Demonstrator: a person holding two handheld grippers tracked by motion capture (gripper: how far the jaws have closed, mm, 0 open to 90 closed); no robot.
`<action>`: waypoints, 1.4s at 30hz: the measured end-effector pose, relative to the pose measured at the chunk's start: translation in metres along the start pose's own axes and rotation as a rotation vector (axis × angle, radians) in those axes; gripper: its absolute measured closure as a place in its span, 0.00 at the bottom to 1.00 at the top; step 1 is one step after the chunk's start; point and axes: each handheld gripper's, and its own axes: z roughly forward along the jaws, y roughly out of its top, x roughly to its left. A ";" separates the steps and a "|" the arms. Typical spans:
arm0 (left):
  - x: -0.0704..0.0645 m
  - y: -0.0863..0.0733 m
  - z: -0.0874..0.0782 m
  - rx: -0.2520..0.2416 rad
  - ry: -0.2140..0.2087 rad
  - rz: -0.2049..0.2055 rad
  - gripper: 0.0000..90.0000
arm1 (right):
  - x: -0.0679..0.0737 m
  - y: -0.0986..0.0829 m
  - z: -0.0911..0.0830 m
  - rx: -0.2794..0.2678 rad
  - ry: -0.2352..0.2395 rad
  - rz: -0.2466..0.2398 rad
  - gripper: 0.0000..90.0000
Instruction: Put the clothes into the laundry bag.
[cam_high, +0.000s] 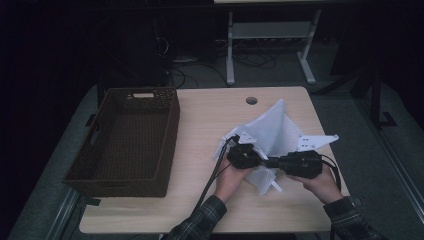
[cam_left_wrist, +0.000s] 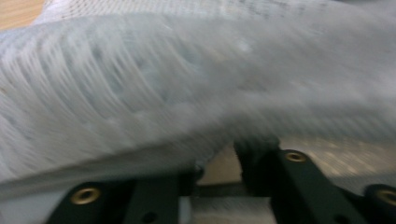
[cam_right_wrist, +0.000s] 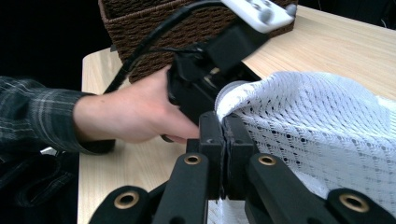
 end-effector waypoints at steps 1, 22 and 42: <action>-0.001 -0.001 -0.003 0.000 0.006 0.005 0.73 | 0.000 0.000 0.000 0.000 -0.001 -0.001 0.98; 0.014 -0.036 -0.066 0.136 0.115 0.024 0.52 | -0.003 -0.002 0.001 0.015 -0.019 -0.005 0.98; 0.008 -0.027 -0.048 0.086 0.063 0.088 0.92 | -0.005 -0.004 0.001 0.022 -0.028 -0.003 0.98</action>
